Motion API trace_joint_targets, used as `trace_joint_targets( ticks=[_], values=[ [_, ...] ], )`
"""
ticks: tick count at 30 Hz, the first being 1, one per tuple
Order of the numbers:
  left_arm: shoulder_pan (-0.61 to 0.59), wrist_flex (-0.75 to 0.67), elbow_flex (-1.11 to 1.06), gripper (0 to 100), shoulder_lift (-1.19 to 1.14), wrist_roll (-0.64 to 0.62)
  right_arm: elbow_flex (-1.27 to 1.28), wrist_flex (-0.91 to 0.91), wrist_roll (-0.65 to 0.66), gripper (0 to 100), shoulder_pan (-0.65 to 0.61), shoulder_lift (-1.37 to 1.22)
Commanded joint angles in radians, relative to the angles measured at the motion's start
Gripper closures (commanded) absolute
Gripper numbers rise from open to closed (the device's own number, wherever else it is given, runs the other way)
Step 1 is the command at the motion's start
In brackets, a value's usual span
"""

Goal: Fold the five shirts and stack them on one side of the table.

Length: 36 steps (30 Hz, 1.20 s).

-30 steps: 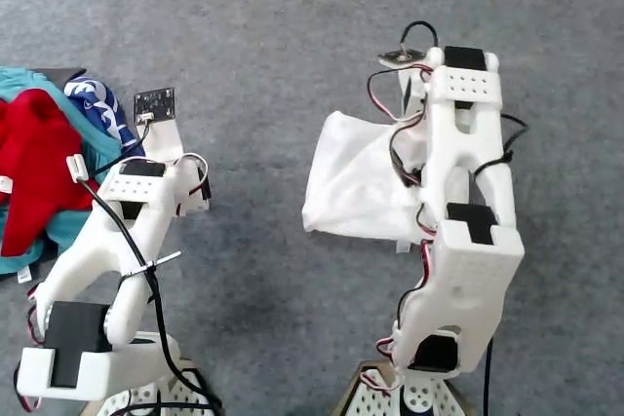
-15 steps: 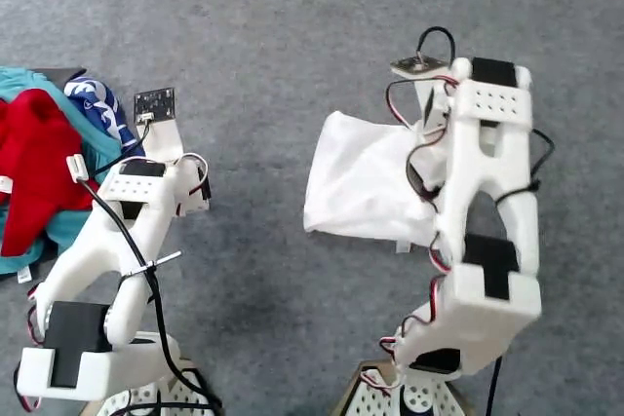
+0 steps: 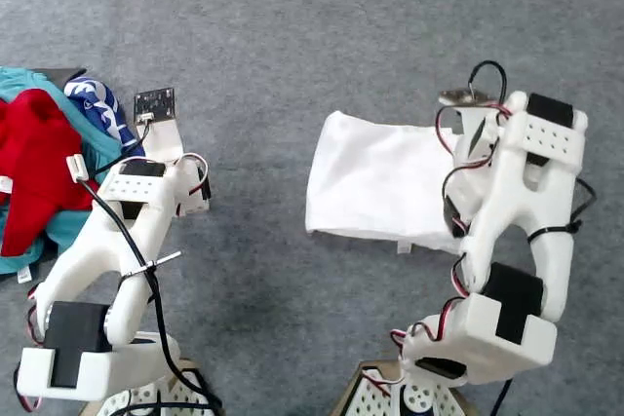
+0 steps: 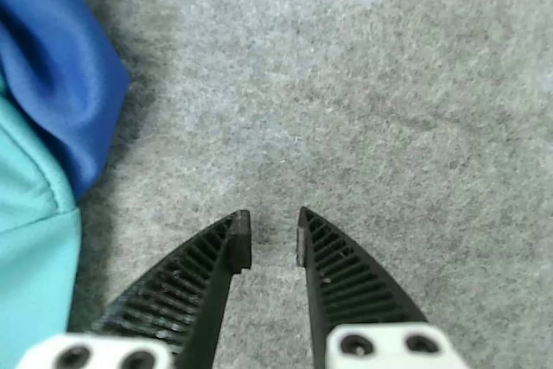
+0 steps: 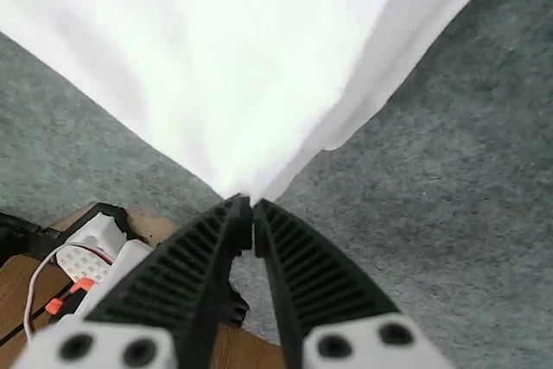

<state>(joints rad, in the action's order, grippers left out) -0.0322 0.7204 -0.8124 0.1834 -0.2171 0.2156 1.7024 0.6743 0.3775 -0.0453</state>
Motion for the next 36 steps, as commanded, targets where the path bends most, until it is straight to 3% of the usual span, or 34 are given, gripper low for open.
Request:
trace_joint_targets(
  ticks=[1, 11, 16, 20, 23, 27, 31, 36],
  values=[
    [-0.002, 0.0, 0.047, 89, 0.005, -0.002, 0.039, -0.04, 0.008, 98.4, 0.032, 0.045],
    [-0.002, 0.0, 0.05, 89, 0.006, -0.002, 0.064, -0.041, 0.032, 97.5, 0.106, 0.137],
    [0.027, -0.014, 0.079, 89, 0.018, -0.006, 0.064, -0.041, 0.028, 77.0, 0.091, 0.257],
    [0.117, 0.176, 0.308, 89, 0.035, -0.029, 0.064, -0.048, 0.028, 66.6, 0.095, 0.341],
    [0.242, 0.287, 0.503, 89, 0.046, -0.069, 0.068, -0.049, 0.032, 71.9, 0.144, 0.375],
    [0.412, 0.299, 0.673, 89, 0.025, -0.072, 0.064, -0.109, 0.064, 97.8, 0.304, 0.386],
    [0.558, 0.221, 0.708, 89, -0.084, -0.068, 0.084, -0.137, 0.087, 96.5, 0.434, 0.38],
    [0.593, 0.143, 0.855, 89, -0.311, -0.068, 0.137, -0.161, 0.127, 98.3, 0.514, 0.38]
  ],
)
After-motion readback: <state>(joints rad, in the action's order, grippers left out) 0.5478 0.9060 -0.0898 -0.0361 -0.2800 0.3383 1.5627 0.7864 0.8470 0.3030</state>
